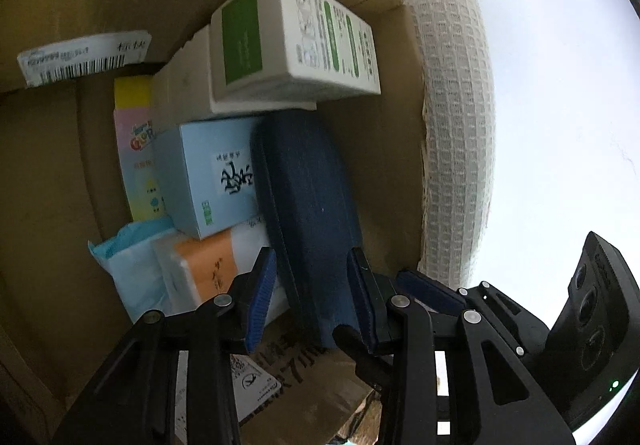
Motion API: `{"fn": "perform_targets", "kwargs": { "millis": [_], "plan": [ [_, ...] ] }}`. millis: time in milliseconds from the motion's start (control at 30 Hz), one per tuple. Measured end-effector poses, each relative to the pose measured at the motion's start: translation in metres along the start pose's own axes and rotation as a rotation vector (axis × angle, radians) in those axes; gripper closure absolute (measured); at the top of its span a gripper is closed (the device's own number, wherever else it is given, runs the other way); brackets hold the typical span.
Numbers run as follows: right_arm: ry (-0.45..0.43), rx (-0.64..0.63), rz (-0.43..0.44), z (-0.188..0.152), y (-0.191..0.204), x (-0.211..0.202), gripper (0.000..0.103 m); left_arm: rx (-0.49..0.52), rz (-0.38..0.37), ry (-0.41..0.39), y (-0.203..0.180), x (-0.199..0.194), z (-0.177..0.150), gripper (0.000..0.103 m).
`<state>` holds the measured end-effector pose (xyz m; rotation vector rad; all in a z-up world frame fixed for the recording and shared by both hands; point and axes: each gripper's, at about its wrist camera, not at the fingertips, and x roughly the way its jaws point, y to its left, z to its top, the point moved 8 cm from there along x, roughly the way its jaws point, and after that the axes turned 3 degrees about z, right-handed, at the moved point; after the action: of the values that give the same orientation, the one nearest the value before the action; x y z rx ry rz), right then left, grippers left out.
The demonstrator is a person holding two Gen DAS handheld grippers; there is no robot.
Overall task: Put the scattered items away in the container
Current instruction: 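Open both tools and release the navy-blue case upright in the box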
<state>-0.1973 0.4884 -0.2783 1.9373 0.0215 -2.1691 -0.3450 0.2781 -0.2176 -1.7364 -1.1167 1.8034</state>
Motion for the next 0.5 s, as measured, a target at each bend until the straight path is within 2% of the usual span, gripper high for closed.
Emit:
{"fn": "perform_targets", "kwargs": {
  "millis": [33,67,100,133,167,233,400,500],
  "plan": [
    [0.005,-0.002,0.0,-0.002,0.001,0.0,0.046,-0.004,-0.008,0.003,0.0,0.0,-0.001,0.062],
    [0.016,-0.001,0.003,-0.004,0.003,0.002,0.063,-0.005,-0.008,0.005,0.0,0.0,-0.001,0.063],
    [0.039,0.002,0.013,-0.007,0.005,0.006,0.074,-0.004,-0.007,0.004,0.0,0.001,-0.001,0.063],
    [0.043,0.008,0.026,-0.008,0.007,0.008,0.079,-0.002,0.001,0.001,0.001,0.001,0.0,0.063],
    [0.043,0.013,0.029,-0.008,0.008,0.009,0.079,0.001,0.007,0.0,0.001,0.002,0.0,0.063],
    [0.049,0.034,0.024,-0.008,0.008,0.012,0.079,0.009,0.011,0.004,0.002,0.004,0.002,0.071],
    [0.076,0.1,0.052,-0.006,0.001,0.025,0.079,0.005,0.001,0.039,0.002,0.014,0.005,0.074],
    [0.069,0.114,0.064,-0.008,-0.001,0.025,0.079,0.003,0.011,0.033,0.002,0.017,0.008,0.074]
  ]
}}
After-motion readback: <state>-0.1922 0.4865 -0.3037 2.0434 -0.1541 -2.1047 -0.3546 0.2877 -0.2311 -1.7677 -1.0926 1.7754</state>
